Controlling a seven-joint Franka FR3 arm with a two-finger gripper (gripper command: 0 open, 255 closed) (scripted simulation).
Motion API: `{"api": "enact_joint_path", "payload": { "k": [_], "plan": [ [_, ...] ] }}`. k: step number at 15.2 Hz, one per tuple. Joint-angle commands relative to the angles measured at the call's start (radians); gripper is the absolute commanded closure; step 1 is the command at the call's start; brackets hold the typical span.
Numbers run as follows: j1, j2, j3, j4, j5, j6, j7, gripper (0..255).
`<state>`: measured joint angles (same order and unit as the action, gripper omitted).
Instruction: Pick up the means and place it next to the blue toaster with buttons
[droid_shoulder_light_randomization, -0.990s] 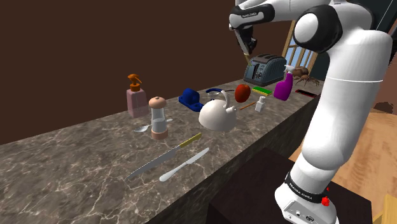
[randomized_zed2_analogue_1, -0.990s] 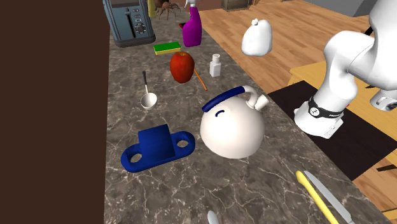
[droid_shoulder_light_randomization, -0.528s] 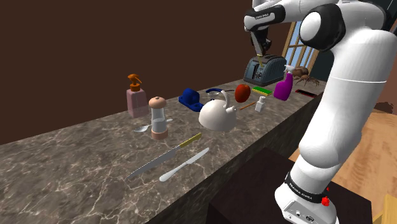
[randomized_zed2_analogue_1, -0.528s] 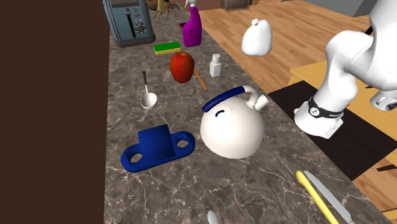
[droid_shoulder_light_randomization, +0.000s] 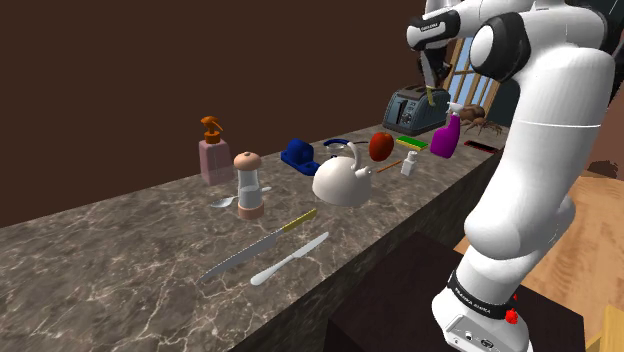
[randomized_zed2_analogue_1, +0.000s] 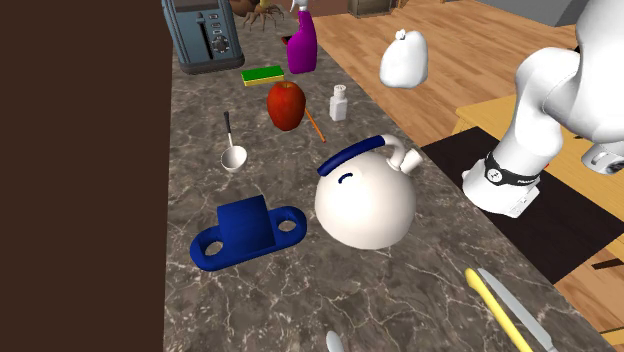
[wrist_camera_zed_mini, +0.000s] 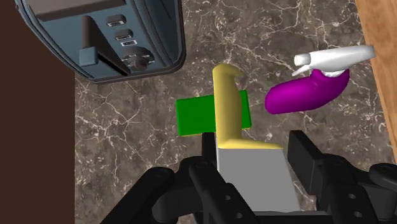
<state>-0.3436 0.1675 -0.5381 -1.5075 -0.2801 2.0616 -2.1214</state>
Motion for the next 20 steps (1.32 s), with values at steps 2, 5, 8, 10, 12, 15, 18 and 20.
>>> {"api": "enact_joint_path", "payload": {
  "k": [2,5,8,10,12,15,18,20],
  "plan": [
    [-0.053,0.02,-0.021,0.02,0.046,0.021,-0.081,255],
    [-0.114,0.062,-0.038,0.063,0.109,0.036,-0.166,255],
    [-0.186,0.115,-0.047,0.122,0.178,0.041,-0.253,255],
    [-0.238,0.156,-0.048,0.171,0.227,0.038,-0.31,255],
    [-0.295,0.202,-0.046,0.23,0.277,0.03,-0.365,255],
    [-0.39,0.281,-0.037,0.34,0.352,0.004,-0.442,255],
    [-0.497,0.377,-0.019,0.489,0.425,-0.043,-0.509,255],
    [-0.554,0.43,-0.006,0.562,0.458,-0.059,-0.537,255]
  ]
}}
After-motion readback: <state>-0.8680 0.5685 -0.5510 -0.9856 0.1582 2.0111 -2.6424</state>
